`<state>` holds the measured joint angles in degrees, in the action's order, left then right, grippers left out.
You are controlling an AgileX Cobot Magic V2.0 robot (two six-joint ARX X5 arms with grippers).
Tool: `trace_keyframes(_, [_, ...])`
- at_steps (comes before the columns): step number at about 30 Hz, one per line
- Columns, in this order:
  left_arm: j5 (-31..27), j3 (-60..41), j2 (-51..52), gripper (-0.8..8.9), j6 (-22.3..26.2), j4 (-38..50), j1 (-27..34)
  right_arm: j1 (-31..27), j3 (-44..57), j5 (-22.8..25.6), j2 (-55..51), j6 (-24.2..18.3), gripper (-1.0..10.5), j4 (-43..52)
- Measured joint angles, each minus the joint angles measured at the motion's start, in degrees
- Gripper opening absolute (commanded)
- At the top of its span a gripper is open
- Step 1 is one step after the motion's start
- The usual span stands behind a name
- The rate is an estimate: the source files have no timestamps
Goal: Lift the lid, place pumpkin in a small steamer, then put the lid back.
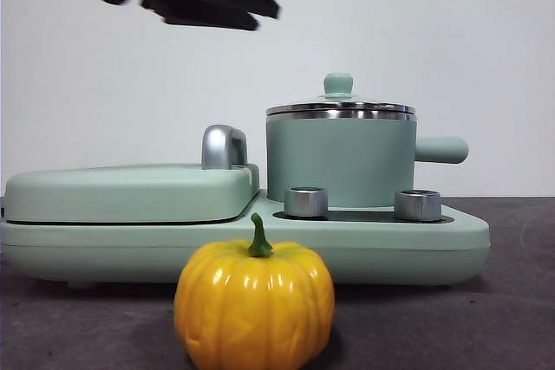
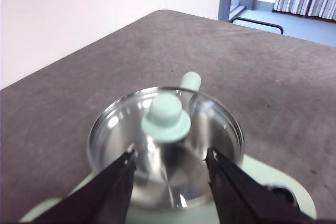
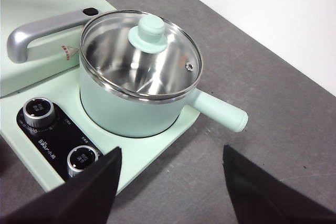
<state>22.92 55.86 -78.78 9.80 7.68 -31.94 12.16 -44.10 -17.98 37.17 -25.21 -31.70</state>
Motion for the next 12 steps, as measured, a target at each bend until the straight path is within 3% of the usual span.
trace_keyframes(8, [-0.5, 9.5, -12.0, 2.3, 0.9, 0.7, -1.6, 0.0, 0.0, 0.0, 0.0, 0.2, 3.1, 0.0])
trace_keyframes(12, [-0.5, 13.4, -16.6, 3.64, 1.1, 0.6, -1.7, 0.0, 0.0, 0.0, 0.0, 0.2, 3.1, 0.0])
